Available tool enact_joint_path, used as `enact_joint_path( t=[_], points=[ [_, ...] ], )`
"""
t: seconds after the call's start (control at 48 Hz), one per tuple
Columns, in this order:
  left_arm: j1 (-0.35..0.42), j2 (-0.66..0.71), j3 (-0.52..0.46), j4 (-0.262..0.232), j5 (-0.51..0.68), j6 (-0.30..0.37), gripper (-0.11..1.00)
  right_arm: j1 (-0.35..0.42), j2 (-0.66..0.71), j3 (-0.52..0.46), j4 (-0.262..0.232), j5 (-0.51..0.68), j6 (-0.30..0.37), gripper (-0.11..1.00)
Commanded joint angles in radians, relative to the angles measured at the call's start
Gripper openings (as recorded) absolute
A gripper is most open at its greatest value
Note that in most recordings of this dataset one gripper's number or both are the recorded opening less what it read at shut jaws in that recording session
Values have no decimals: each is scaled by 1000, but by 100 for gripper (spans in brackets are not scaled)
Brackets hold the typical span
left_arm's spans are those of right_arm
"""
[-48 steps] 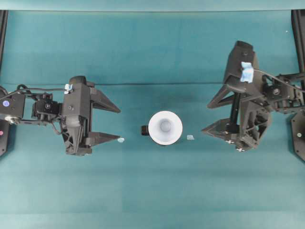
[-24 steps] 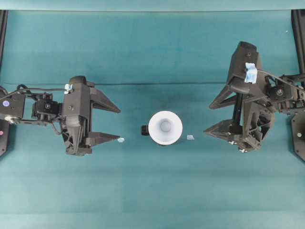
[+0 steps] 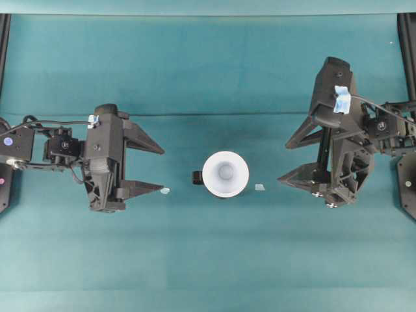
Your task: Put the paper cup into the moved cup holder.
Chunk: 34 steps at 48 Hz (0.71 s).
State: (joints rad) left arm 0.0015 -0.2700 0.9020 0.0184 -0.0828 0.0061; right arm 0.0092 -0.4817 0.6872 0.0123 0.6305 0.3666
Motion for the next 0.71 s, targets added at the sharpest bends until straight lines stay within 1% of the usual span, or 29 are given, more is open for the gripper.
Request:
enact_joint_path(
  t=[0.0, 0.688],
  points=[
    [-3, -12, -11, 2, -5, 0, 83, 2, -12, -6, -2, -8, 2, 92],
    [-3, -12, -9, 2, 8, -2, 84, 2, -12, 0, 0, -8, 3, 92]
  ],
)
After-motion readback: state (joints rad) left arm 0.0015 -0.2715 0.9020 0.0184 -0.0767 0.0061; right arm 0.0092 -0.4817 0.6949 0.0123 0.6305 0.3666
